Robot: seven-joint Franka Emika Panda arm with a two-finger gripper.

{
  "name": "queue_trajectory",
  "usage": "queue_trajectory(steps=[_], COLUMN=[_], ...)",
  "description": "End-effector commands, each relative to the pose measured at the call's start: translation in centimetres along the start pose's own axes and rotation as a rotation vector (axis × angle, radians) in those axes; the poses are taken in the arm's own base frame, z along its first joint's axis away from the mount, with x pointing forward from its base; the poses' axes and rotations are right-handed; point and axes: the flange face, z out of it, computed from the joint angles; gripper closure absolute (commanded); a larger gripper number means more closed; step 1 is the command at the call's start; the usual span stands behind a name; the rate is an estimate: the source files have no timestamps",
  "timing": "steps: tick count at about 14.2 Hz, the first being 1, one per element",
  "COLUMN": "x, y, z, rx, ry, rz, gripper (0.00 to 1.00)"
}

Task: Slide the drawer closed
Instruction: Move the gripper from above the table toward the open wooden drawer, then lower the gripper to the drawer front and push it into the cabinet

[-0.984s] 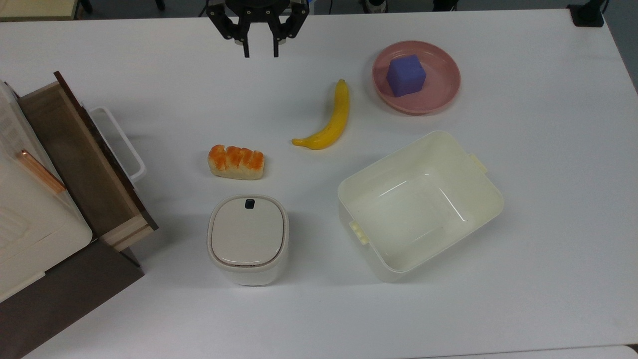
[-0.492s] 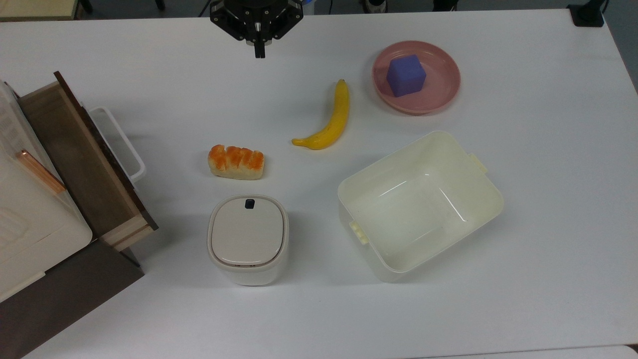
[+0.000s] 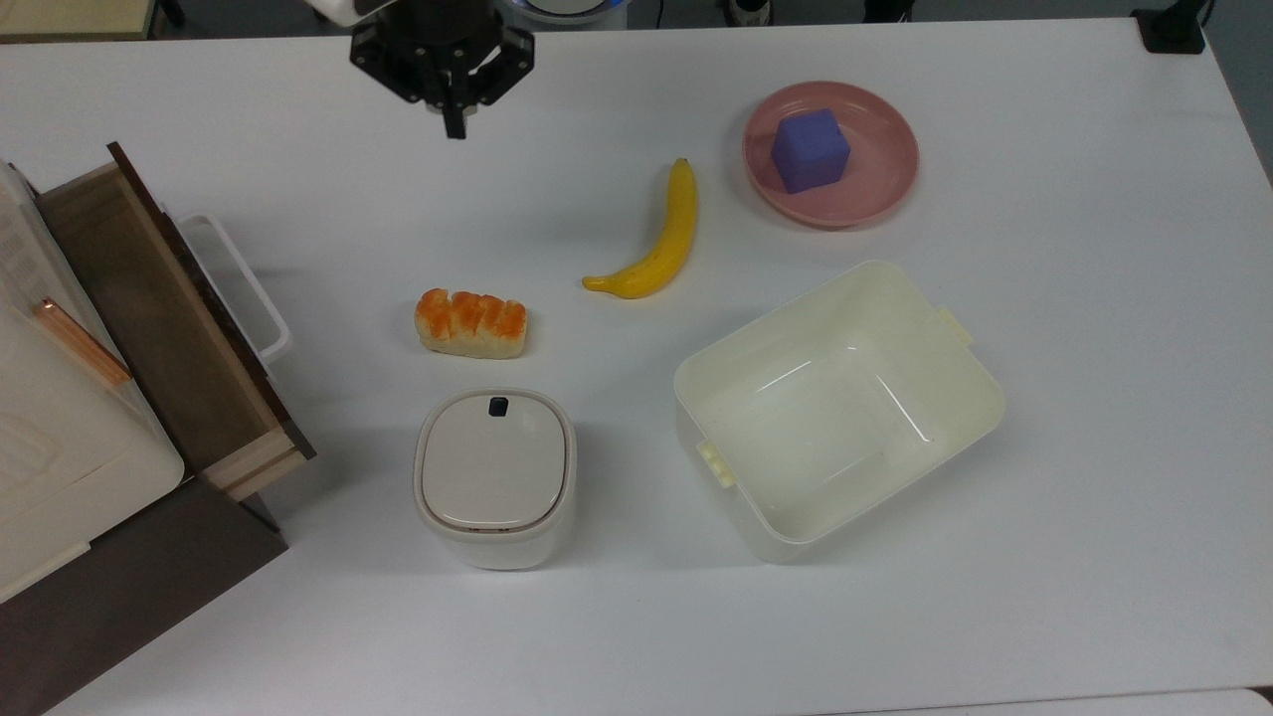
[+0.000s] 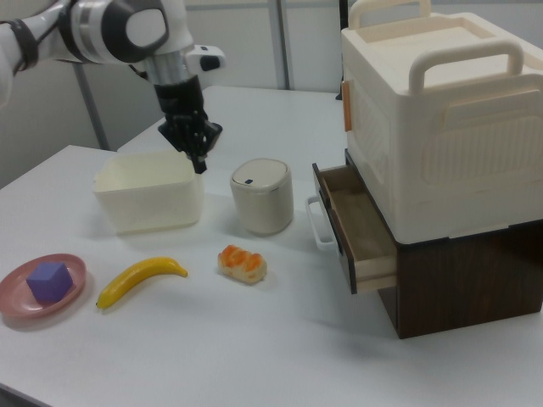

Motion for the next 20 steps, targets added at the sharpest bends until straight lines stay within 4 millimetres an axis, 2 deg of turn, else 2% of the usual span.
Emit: queue_trajectory(steps=[1, 4, 8, 10, 12, 15, 18, 20], x=[0.9, 0.5, 0.4, 0.9, 1.1, 1.0, 1.5, 2.0], y=[3.8, 6.4, 10.6, 12.0, 12.8, 14.5, 14.4, 14.7], z=[2.5, 4.9, 9.1, 11.2, 12.6, 13.4, 15.0, 14.9], rx=[0.026, 0.027, 0.035, 0.037, 0.033, 0.03, 0.021, 0.023], ry=[0.028, 0.018, 0.03, 0.034, 0.024, 0.041, 0.035, 0.084], rz=[0.247, 0.403, 0.825, 0.98, 1.019, 1.114, 1.108, 1.097], gripper=[1.0, 1.0, 1.0, 1.0, 1.0, 1.0, 1.0, 1.0])
